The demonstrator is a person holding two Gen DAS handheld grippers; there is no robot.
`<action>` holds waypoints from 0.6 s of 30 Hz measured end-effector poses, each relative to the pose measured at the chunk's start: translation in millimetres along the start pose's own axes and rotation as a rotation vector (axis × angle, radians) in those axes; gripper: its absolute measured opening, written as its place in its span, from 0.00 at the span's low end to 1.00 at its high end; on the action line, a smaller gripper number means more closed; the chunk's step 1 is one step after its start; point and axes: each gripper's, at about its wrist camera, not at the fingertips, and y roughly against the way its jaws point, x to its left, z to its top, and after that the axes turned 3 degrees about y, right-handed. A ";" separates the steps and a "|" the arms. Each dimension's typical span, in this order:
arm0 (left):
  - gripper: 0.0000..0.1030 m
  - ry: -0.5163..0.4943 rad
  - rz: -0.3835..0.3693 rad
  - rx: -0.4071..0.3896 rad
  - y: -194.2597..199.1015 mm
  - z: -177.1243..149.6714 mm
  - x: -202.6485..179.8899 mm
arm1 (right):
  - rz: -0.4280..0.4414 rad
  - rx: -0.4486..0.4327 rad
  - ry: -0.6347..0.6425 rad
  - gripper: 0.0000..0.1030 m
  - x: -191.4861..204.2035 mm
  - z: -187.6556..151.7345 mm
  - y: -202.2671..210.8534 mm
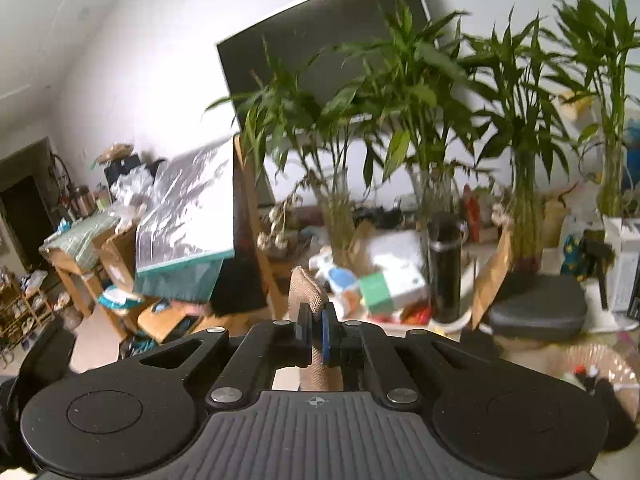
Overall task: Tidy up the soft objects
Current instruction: 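Carry the loofah over the cardboard box while the right tool lifts the tan bag, then open the left tool to drop the loofah in the box while the right tool drops the bag in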
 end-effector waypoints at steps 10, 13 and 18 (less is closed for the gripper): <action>0.10 0.021 0.079 0.037 -5.0 -3.4 -4.1 | 0.036 0.143 -0.069 0.07 7.1 -36.0 -5.3; 0.28 0.046 0.102 0.036 -3.2 -4.8 -3.7 | 0.032 0.190 -0.078 0.07 10.4 -45.6 -9.8; 0.45 0.075 0.120 0.004 3.8 -6.8 -4.0 | 0.019 0.255 -0.094 0.07 14.8 -52.1 -17.5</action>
